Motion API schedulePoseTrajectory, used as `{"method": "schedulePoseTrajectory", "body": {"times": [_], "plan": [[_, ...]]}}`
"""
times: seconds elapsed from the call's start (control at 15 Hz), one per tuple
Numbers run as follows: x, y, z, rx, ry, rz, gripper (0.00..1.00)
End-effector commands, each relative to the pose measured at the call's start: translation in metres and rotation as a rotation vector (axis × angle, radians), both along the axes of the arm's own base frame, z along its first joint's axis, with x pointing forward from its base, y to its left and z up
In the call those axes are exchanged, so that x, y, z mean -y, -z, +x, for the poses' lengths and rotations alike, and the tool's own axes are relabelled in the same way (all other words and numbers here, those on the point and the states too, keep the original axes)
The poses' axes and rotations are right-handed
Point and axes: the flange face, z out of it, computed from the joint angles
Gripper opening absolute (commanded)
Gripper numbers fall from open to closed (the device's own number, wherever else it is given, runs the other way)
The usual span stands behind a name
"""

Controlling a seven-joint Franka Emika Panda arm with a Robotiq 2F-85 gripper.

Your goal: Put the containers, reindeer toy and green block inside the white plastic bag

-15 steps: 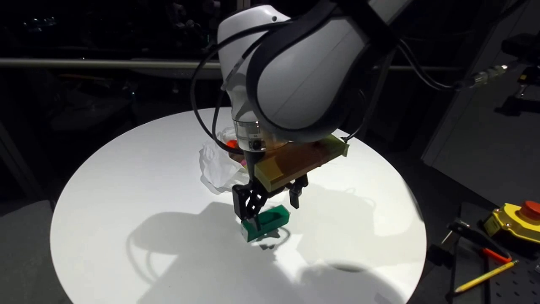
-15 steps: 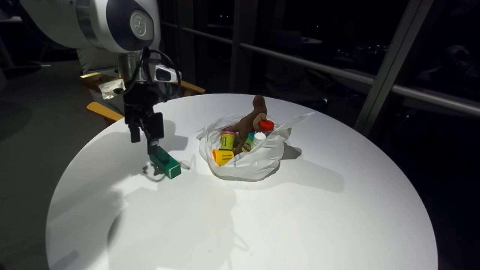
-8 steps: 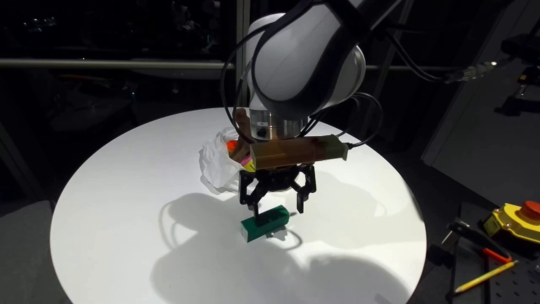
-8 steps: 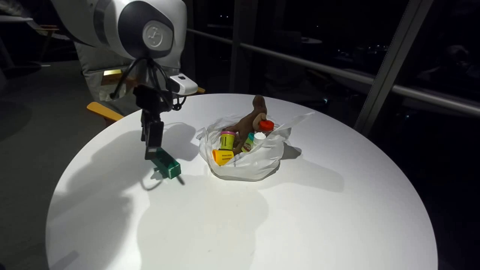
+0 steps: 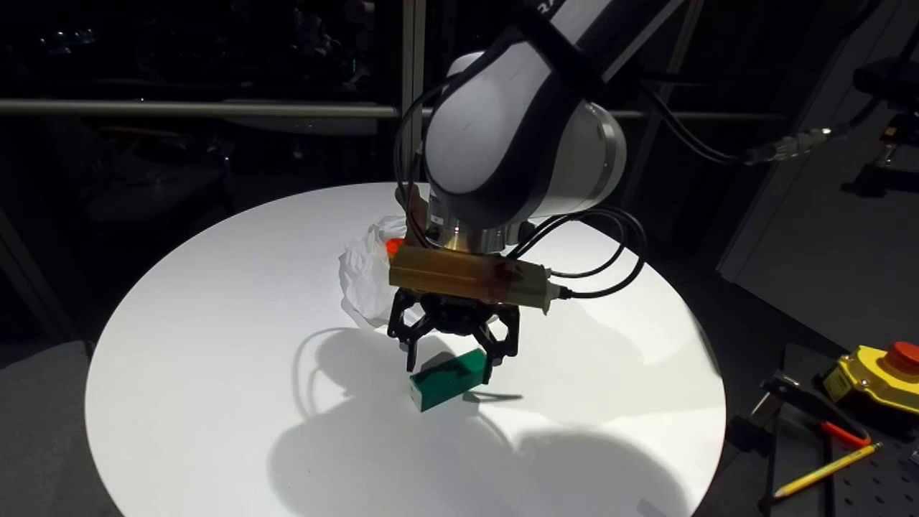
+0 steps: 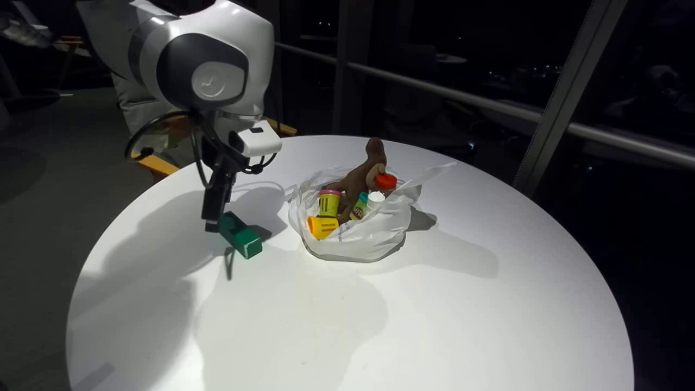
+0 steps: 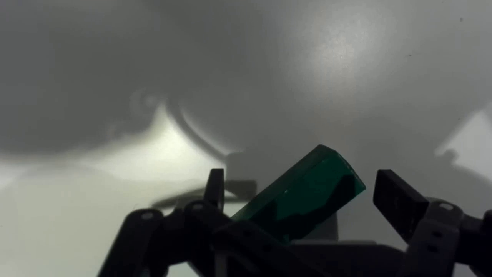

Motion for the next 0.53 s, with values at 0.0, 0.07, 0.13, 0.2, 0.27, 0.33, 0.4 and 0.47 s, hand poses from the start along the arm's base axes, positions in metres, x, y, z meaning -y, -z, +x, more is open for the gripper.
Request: {"method": "schedulePoseTrajectory", "body": {"times": [0.0,0.07,0.13,0.2,0.27,0.33,0.4,0.47], "plan": [[-0.006,0.007,0.000,0.039,0.119,-0.014,1.00],[-0.006,0.010,0.000,0.053,0.139,-0.025,1.00],[-0.007,0.012,0.001,0.063,0.157,-0.034,1.00],[-0.007,0.015,0.002,0.069,0.175,-0.040,1.00],[-0.009,0.018,0.001,0.073,0.191,-0.050,1.00],[-0.009,0.021,0.001,0.074,0.203,-0.062,1.00],[-0.010,0.024,0.001,0.081,0.216,-0.073,1.00],[-0.010,0.025,0.002,0.084,0.227,-0.084,1.00]]}}
